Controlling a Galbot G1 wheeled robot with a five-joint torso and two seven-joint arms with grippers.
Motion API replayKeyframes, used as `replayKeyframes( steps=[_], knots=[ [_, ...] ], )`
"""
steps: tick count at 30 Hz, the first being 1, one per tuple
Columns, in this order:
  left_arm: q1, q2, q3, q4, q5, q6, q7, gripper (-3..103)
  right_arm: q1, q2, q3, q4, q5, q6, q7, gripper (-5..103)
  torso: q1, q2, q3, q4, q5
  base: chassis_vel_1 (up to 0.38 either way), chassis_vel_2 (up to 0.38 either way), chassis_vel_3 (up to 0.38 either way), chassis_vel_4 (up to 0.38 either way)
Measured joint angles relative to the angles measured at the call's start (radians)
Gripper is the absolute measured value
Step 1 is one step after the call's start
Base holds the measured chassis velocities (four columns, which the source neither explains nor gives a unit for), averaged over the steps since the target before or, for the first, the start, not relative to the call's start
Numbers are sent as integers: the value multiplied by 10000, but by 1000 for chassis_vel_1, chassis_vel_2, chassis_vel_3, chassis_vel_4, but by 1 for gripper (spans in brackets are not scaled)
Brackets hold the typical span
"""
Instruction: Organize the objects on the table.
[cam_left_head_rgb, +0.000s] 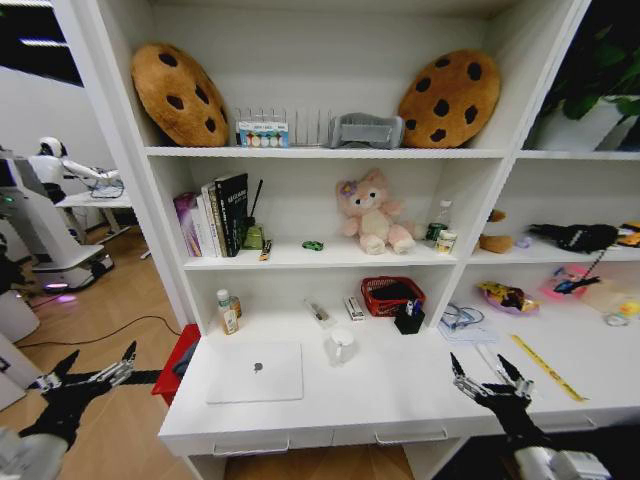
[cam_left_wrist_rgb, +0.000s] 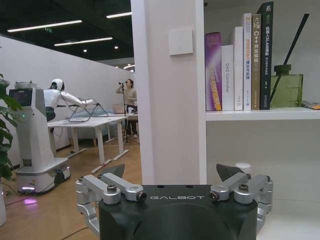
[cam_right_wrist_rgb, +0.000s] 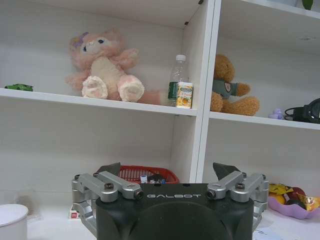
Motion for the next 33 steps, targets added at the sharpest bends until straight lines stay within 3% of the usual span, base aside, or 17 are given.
replayKeyframes(
  steps=[2,17,27,30,31,33],
  knots=[
    [1,-1,0,-3,0,0,3,100,0,-1,1,-1,0,0,0,100,-1,0,0,-1,13,-73,-60,55,73],
    [0,0,0,-4,0,0,8,100,1,0,1,-1,0,0,0,100,2,-1,1,-1,2,44,-29,-41,42],
    [0,-1,-1,-3,0,0,11,100,2,1,0,-2,0,-1,0,100,-1,1,-2,-1,9,198,-216,-200,212],
    [0,0,-1,-1,0,0,10,100,1,1,2,-1,-1,0,1,100,-1,2,-1,0,-7,289,-264,-284,261],
    [0,-1,-1,-2,0,0,10,100,2,1,1,-2,0,-1,1,100,0,1,0,-1,15,314,-284,-316,295],
    [0,-1,-1,-3,0,0,11,100,1,1,2,-2,0,-1,1,100,1,0,0,-1,10,317,-299,-333,295]
  ],
)
